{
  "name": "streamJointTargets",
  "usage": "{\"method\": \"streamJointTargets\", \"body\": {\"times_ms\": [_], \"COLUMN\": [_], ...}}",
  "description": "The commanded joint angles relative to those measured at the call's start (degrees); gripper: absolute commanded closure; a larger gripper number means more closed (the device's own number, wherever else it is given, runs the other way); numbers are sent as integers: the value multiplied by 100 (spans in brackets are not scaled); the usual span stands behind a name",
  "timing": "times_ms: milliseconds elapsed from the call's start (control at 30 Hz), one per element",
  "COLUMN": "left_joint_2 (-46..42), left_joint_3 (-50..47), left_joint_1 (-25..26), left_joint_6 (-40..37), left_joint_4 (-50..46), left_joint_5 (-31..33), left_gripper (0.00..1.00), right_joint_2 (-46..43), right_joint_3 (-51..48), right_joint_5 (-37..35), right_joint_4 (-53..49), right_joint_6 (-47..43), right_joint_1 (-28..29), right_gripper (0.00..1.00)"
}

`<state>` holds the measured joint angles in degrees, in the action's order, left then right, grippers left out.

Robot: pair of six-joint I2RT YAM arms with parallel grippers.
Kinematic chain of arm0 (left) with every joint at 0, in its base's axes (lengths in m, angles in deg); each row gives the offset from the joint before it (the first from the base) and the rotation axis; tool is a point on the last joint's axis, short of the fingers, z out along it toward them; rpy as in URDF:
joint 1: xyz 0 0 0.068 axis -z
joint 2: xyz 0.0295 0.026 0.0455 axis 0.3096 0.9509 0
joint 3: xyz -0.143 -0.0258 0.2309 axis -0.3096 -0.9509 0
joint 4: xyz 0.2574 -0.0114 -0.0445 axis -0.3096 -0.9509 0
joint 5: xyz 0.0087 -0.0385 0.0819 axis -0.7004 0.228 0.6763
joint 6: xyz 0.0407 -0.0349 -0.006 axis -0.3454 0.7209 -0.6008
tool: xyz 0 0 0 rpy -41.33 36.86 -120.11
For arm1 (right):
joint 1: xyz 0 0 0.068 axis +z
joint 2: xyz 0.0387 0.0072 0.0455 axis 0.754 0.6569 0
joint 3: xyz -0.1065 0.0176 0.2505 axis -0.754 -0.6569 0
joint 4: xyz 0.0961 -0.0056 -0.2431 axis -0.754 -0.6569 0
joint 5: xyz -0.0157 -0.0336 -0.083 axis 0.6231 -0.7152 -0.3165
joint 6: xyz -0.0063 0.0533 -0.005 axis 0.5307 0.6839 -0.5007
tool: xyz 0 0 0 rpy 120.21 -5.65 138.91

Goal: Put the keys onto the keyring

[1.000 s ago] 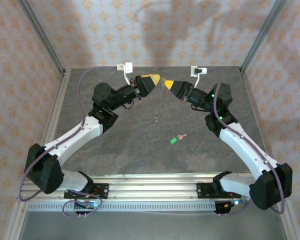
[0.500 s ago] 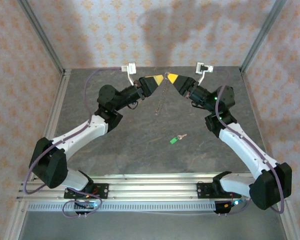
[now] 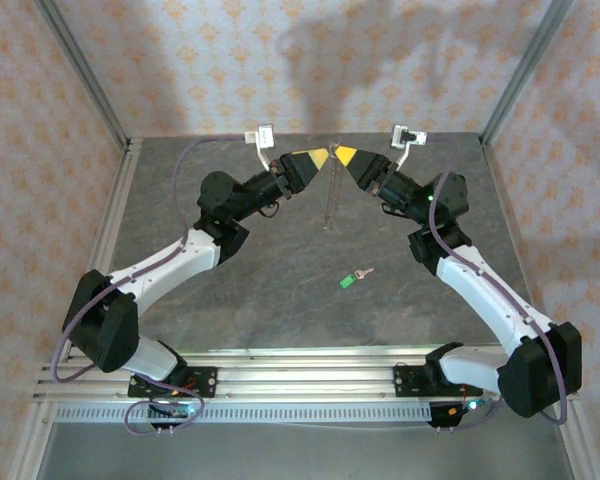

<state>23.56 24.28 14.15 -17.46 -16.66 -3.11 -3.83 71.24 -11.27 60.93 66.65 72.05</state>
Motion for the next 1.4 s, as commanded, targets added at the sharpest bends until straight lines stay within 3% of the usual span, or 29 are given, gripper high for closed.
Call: {"method": "streamJointTargets", "body": {"times_ms": [0,367,733,1233,1367], "left_joint_2": [44,180,191,172,167], "left_joint_3": [227,422,359,317,317], "left_joint_1": [70,131,161,209,214], "left_joint_6": [64,37,31,-128,-198], "left_joint_4": [323,290,311,147,118], "left_joint_5": [40,-4,-31,-201,-262], "left_gripper": [71,72,83,82,88], "right_joint_2": [-25,91,45,48,60], "right_joint_3": [12,-22,-27,-10,8], "right_joint_5": [-29,-3,-46,-116,-105], "right_joint_4": [487,460,293,167,161], "right_joint_6": [48,48,-87,-154,-154], "right_joint_1": [19,20,18,18,18], "right_gripper": [100,100,100,100,100]}}
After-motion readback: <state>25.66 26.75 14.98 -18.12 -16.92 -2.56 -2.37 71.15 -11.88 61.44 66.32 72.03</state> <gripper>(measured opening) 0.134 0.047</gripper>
